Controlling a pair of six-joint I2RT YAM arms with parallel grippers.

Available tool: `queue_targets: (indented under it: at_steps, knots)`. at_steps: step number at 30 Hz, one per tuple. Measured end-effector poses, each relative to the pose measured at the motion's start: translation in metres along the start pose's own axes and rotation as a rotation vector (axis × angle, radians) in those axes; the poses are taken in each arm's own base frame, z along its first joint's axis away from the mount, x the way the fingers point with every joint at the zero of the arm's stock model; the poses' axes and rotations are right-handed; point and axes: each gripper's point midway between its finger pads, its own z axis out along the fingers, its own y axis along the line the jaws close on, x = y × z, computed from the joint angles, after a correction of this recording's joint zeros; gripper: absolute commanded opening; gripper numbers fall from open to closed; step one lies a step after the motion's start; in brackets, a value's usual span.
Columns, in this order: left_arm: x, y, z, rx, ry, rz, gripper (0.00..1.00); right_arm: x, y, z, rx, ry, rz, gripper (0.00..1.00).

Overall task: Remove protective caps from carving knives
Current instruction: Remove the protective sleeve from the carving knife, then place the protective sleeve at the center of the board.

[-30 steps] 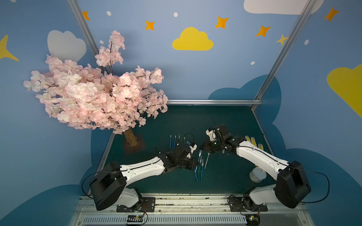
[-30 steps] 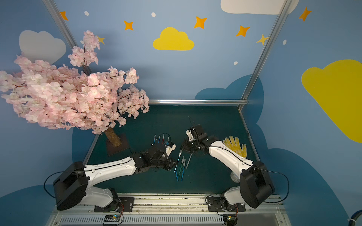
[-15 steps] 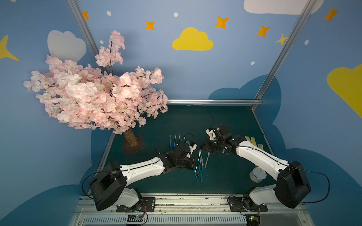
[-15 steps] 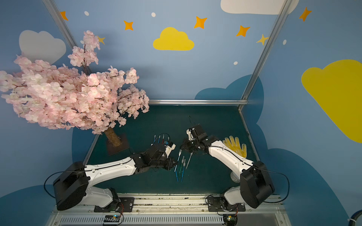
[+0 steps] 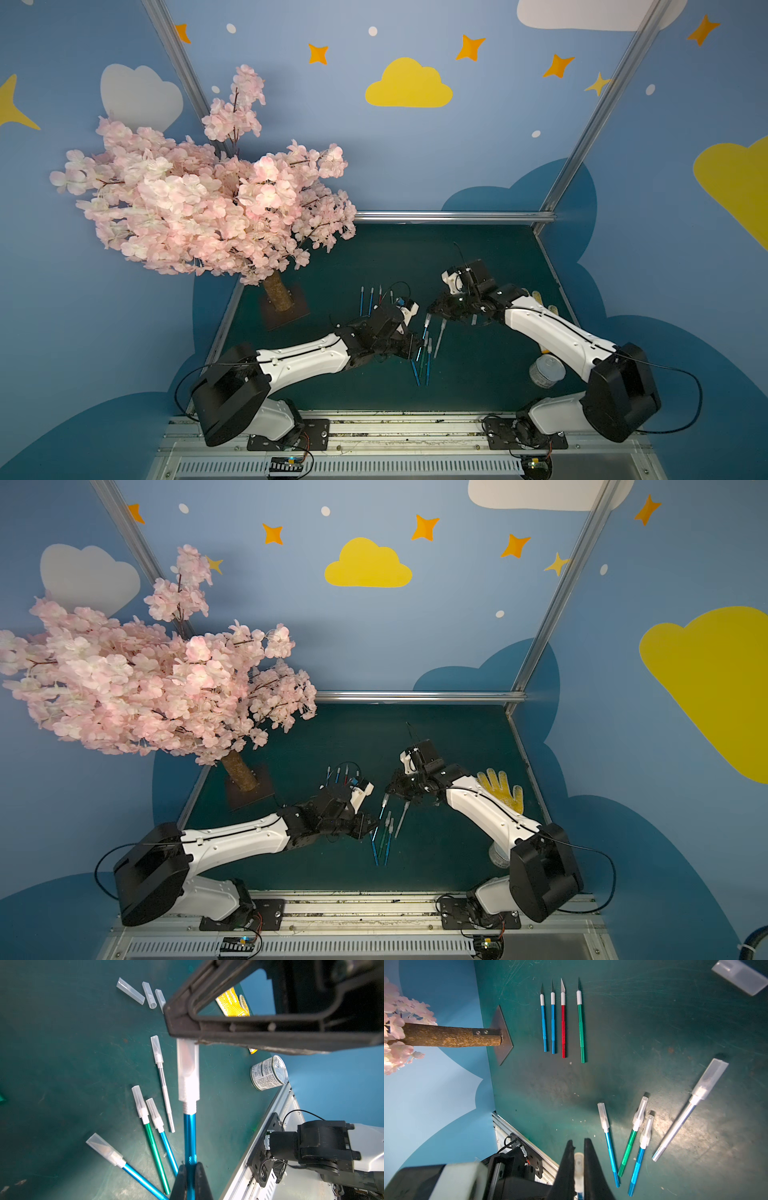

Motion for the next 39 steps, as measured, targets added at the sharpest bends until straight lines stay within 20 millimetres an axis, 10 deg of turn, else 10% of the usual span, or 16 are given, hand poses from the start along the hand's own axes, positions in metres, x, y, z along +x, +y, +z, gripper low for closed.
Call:
queue_targets:
  at_steps: [19, 39]
  knots:
    - [0.04, 0.01, 0.005, -0.034, 0.142, -0.007, 0.05, -0.043, 0.007, -0.021, -0.02, -0.124, -0.026, 0.0]
    - [-0.025, 0.068, -0.006, -0.273, 0.074, -0.104, 0.04, -0.032, -0.073, -0.017, 0.271, 0.007, -0.061, 0.04]
